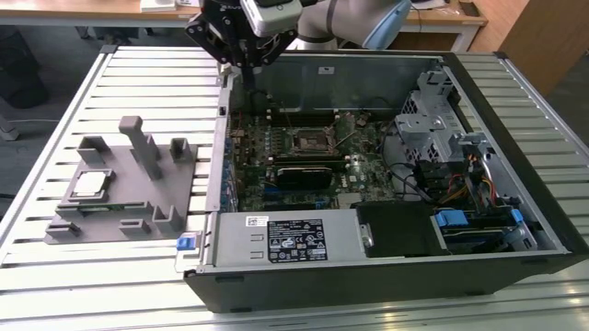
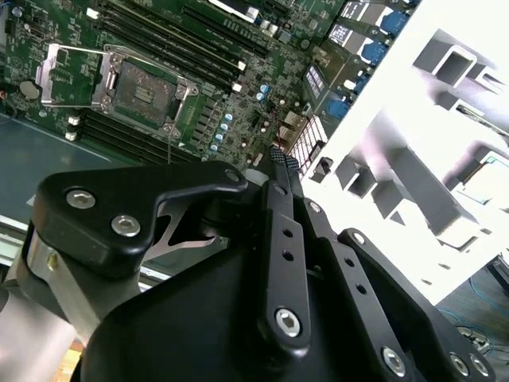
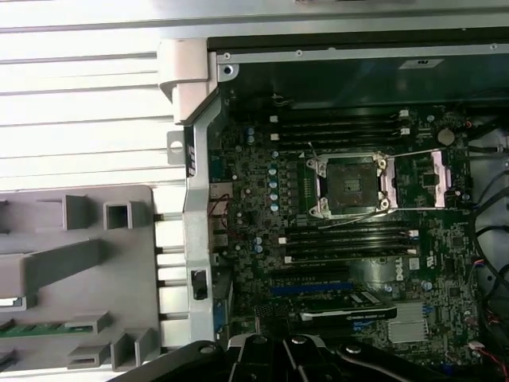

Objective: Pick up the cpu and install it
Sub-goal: 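Reach for the cpu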

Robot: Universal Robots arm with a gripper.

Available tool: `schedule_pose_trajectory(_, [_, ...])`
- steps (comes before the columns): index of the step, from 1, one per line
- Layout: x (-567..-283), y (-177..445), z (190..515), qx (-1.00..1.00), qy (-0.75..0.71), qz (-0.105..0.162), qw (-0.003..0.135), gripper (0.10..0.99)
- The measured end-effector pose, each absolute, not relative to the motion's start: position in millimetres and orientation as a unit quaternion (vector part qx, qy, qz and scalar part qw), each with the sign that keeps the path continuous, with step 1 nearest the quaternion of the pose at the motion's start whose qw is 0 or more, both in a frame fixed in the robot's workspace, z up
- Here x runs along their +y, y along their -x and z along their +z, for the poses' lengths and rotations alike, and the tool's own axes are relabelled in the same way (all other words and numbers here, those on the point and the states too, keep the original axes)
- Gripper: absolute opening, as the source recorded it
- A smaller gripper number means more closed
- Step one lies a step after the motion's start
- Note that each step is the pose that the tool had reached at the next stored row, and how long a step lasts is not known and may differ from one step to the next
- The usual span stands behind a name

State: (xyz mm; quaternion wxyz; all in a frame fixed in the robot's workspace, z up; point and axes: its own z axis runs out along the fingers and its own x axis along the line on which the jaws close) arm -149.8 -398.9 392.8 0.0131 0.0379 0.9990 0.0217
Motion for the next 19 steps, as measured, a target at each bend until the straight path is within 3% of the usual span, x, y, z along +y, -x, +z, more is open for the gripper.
schedule_pose_trajectory(19, [-398.9, 159.4, 392.7, 0.999, -0.038, 0.022, 0.013, 0.122])
